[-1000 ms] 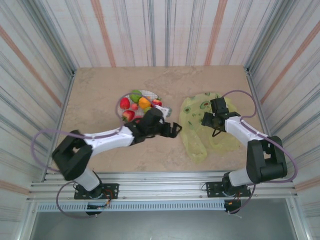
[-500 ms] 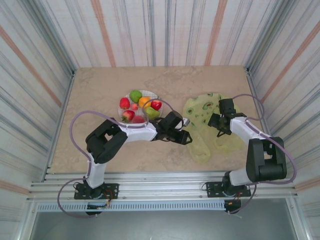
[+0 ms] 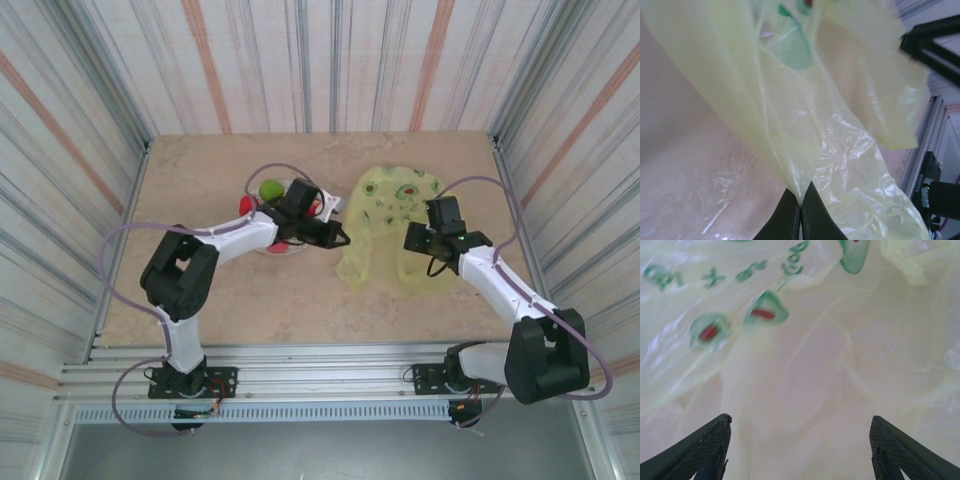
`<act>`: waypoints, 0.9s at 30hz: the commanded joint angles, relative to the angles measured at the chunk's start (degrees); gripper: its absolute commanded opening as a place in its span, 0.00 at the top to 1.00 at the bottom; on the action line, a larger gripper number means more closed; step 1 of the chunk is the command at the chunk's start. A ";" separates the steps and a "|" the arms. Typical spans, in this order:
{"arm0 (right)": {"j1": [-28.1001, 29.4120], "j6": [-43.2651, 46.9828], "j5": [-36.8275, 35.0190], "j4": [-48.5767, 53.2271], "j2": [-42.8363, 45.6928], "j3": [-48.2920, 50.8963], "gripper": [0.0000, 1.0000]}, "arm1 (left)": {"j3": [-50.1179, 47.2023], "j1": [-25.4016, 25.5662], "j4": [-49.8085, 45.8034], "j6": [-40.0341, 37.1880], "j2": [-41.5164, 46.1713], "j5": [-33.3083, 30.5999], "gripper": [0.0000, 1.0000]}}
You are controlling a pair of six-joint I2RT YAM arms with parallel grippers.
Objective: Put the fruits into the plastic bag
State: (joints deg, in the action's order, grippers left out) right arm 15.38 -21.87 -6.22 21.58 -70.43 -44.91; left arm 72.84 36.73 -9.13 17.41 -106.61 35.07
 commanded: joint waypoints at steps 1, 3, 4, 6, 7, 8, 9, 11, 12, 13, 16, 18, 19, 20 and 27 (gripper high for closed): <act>4.25 7.31 -4.30 -1.52 1.43 -1.23 0.23 | 3.01 -0.58 -7.26 -8.69 2.73 4.99 1.00; 5.86 9.39 -5.19 -1.86 0.84 -1.89 0.21 | 3.53 -1.49 -8.17 -9.81 2.65 6.00 1.00; 6.52 10.63 -5.37 -1.76 0.16 -2.55 0.19 | 3.79 -1.87 -8.51 -10.39 2.65 6.20 1.00; 7.48 12.78 -6.07 -1.54 -1.90 -4.10 0.17 | 4.24 -2.35 -9.53 -11.54 2.79 6.20 1.00; 7.57 13.53 -7.02 -1.31 -3.35 -5.08 0.16 | 4.49 -2.37 -9.90 -12.32 2.89 6.08 1.00; 7.50 14.10 -7.82 -0.85 -5.17 -6.27 0.15 | 4.59 -2.50 -10.14 -12.69 2.94 5.91 1.00; 7.39 14.83 -8.84 -0.72 -6.70 -7.03 0.15 | 4.60 -2.47 -10.12 -12.82 2.98 5.80 1.00; 7.21 16.49 -10.41 -0.69 -10.41 -9.17 0.14 | 4.73 -2.49 -10.00 -12.75 2.89 5.92 1.00; 7.21 17.37 -10.57 -0.51 -12.47 -10.47 0.14 | 4.83 -2.54 -9.95 -12.67 2.73 6.21 1.00; 7.36 17.87 -10.19 -0.31 -14.37 -11.88 0.14 | 4.94 -2.52 -9.92 -12.62 2.68 6.29 1.00; 8.05 18.65 -9.51 0.27 -19.10 -15.47 0.13 | 4.82 -2.52 -9.89 -12.58 2.62 6.22 1.00; 8.84 19.34 -9.23 0.39 -21.62 -17.18 0.13 | 4.59 -2.53 -9.88 -12.48 2.67 6.15 1.00; 9.29 19.64 -9.29 0.03 -22.87 -17.77 0.13 | 4.58 -2.50 -9.80 -12.39 2.65 6.15 1.00; 9.54 19.80 -9.16 -0.28 -23.88 -18.29 0.12 | 4.50 -2.52 -9.77 -12.36 2.78 6.21 1.00; 9.46 19.29 -10.52 -0.26 -29.97 -20.97 0.35 | 3.79 -2.54 -9.25 -11.99 3.54 5.35 1.00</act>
State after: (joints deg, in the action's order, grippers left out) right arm 25.06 -3.01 -15.14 20.58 -99.13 -64.29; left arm 76.07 34.54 -17.78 6.17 -105.25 39.59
